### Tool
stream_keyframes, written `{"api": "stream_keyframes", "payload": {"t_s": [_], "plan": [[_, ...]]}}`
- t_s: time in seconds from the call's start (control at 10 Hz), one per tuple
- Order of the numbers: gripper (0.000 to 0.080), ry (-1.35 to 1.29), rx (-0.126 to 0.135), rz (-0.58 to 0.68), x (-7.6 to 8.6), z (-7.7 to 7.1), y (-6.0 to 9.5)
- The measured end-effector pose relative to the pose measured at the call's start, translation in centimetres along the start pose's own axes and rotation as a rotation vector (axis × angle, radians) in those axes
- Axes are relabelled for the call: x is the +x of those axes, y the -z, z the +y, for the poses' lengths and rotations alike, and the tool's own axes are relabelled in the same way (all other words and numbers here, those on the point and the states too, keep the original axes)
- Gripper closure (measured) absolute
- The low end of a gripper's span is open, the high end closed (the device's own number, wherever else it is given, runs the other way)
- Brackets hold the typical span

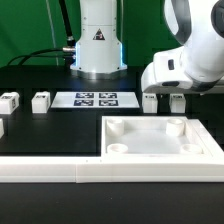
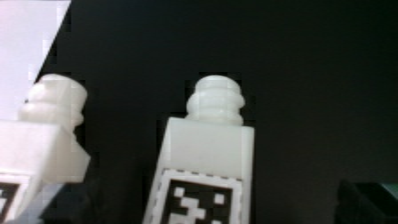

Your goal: Assemble square table

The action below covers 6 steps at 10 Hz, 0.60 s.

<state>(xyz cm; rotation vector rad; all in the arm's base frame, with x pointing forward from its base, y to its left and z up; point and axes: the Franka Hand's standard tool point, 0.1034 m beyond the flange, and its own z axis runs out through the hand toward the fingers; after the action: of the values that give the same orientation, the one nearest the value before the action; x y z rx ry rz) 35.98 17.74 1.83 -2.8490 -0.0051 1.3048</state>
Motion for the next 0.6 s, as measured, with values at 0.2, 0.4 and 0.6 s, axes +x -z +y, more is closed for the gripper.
{"api": "stream_keyframes", "payload": {"t_s": [0.2,0.4,0.6], "plan": [[0.0151,0.000,0.000,-0.001,0.25,0.03,-0.66],[0.0151,-0.003,-0.001,-0.004,0.28,0.02,-0.85],[0.0414,-0.002,-0.001,-0.005,0.28,0.04,-0.85]]}}
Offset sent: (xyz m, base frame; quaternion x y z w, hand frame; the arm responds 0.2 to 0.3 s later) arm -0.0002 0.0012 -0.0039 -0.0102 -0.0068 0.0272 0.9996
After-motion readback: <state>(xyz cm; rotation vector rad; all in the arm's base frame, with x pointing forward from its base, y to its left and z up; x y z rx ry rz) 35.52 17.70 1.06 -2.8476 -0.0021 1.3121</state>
